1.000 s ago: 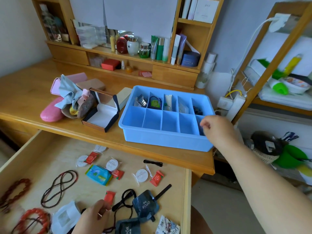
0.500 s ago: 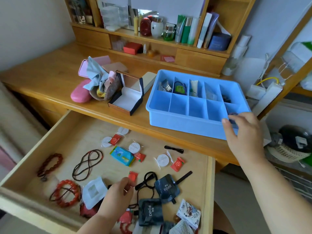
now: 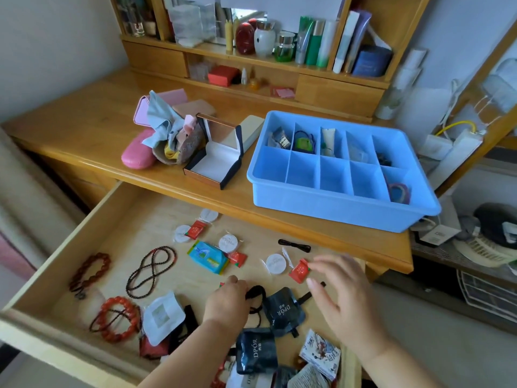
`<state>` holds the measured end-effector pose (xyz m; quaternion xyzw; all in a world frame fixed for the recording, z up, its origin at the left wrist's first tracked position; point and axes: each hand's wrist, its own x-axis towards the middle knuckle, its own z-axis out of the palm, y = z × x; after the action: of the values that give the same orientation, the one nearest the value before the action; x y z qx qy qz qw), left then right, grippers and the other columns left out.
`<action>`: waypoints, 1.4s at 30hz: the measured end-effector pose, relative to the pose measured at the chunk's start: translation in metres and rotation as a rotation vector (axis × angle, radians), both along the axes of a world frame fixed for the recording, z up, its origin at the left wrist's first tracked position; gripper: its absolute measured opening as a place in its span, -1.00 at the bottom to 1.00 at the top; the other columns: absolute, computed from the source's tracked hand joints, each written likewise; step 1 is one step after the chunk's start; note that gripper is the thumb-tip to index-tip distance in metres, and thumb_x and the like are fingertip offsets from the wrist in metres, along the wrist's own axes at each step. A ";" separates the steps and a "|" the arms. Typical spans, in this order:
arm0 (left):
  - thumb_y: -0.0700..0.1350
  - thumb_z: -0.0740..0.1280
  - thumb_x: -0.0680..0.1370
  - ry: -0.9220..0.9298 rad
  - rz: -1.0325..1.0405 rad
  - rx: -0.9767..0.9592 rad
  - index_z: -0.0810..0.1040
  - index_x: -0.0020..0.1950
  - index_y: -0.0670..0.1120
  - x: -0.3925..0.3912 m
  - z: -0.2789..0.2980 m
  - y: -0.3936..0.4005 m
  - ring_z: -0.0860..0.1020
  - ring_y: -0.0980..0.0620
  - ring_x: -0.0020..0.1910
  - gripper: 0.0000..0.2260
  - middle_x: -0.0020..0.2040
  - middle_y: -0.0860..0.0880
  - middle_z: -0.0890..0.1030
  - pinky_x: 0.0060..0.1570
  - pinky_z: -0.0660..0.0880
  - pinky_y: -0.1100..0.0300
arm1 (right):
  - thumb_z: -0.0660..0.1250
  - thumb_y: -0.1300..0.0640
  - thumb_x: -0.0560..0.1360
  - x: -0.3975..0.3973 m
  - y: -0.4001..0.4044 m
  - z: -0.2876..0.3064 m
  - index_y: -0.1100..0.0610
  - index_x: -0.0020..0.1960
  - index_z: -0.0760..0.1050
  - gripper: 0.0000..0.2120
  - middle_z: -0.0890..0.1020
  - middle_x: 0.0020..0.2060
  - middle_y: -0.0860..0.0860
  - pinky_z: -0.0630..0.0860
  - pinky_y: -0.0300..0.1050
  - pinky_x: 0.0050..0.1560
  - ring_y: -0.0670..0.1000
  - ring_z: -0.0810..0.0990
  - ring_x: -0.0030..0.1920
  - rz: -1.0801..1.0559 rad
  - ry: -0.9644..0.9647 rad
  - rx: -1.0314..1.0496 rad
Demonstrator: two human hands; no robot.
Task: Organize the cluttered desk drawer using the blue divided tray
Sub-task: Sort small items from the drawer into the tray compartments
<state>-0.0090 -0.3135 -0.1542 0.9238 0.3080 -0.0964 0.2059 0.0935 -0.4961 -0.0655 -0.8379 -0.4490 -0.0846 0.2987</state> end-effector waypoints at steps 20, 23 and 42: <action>-0.15 0.46 0.45 -0.543 0.010 -0.740 0.54 0.03 -0.19 0.231 0.208 -0.073 0.46 0.15 -0.59 -0.77 -0.41 -0.09 0.58 -0.51 0.45 0.34 | 0.21 0.20 0.58 0.120 -0.043 0.055 0.04 0.24 0.48 -0.74 0.52 0.19 -0.12 0.44 -0.09 0.28 -0.14 0.47 0.25 -0.442 0.342 0.568; -0.10 0.47 0.42 -0.473 -0.120 -0.360 0.53 0.06 -0.14 0.252 0.194 -0.086 0.56 0.07 -0.36 -0.72 -0.25 -0.09 0.60 -0.36 0.42 0.27 | 0.27 0.27 0.54 0.115 -0.044 0.049 0.16 0.22 0.53 -0.73 0.56 0.17 -0.08 0.49 -0.16 0.22 -0.21 0.48 0.20 -0.473 0.228 0.585; -0.17 0.25 0.58 -0.834 -0.639 0.037 0.64 0.05 -0.19 0.157 0.202 -0.068 0.53 0.02 0.03 -0.80 0.00 -0.07 0.63 0.09 0.43 0.22 | 0.24 0.25 0.56 0.104 -0.051 0.040 0.20 0.28 0.48 -0.70 0.52 0.28 -0.01 0.27 -0.48 0.28 -0.23 0.41 0.28 -0.412 0.169 0.512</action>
<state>0.1485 -0.3813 0.0474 0.9351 -0.0956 0.2268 0.2548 0.1974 -0.5466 -0.0253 -0.8128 -0.2080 -0.1835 0.5122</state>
